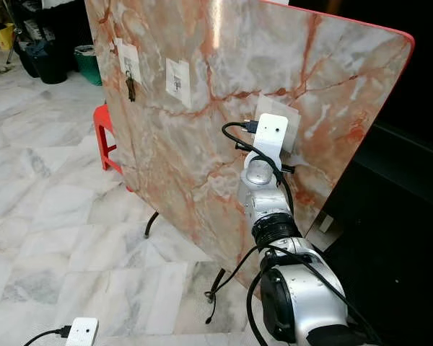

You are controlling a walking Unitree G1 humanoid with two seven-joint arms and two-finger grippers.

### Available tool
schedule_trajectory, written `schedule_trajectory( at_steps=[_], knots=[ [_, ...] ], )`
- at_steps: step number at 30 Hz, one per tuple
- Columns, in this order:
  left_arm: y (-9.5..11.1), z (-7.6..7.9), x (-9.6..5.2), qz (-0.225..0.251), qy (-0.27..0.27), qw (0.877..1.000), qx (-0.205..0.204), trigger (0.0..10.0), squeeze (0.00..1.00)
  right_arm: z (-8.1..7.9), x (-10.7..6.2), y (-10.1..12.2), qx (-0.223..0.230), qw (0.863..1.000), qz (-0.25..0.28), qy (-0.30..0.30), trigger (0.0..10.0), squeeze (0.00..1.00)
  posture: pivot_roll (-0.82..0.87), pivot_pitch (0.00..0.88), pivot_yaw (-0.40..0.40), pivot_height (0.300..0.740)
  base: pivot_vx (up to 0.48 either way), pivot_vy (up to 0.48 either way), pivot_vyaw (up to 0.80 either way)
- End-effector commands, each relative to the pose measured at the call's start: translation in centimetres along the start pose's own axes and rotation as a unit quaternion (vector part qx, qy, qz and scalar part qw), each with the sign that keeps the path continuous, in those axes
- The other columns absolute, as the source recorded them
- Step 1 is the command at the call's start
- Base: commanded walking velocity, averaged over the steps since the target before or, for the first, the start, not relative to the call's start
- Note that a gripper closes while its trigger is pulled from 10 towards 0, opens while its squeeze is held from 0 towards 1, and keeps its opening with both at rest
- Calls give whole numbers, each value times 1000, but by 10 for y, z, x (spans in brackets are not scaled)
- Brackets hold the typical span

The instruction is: Hang keys on a hook

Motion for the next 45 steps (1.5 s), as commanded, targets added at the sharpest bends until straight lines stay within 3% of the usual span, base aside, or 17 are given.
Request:
schedule_trajectory(
  at_steps=[1,10,29,44,45],
  knots=[
    [-4,-7,-2,-2,4,1000,0,10000,0,5,3,1,9,1000,-9,-4,10000,0,68,0,-79,740,0,0,0],
    [-1,-11,-2,-2,7,1000,-1,10000,0,8,6,6,28,1000,-5,0,10000,0,69,0,-80,740,0,0,0],
    [2,6,2,-3,-3,1000,0,10000,0,14,11,29,37,999,12,2,10000,0,68,0,-87,740,0,0,0],
    [2,0,1,-6,-2,1000,-2,10000,0,13,12,21,16,1000,0,10,10000,0,66,0,-90,740,0,0,0],
    [2,0,1,-6,-3,1000,-1,10000,0,13,12,21,16,1000,0,10,10000,875,66,0,-90,740,0,0,0]
  ],
)
Point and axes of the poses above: a point about 5 cm out from each wrist's last joint towards the gripper, its own x axis pointing out of the wrist towards the gripper, its own y axis along the axis of the wrist's last joint, z = x × y, the point moved 5 cm from there along x, pointing out of the wrist towards the gripper, and after that the axes turned 14 degrees about -x, right-handed, at the moved point
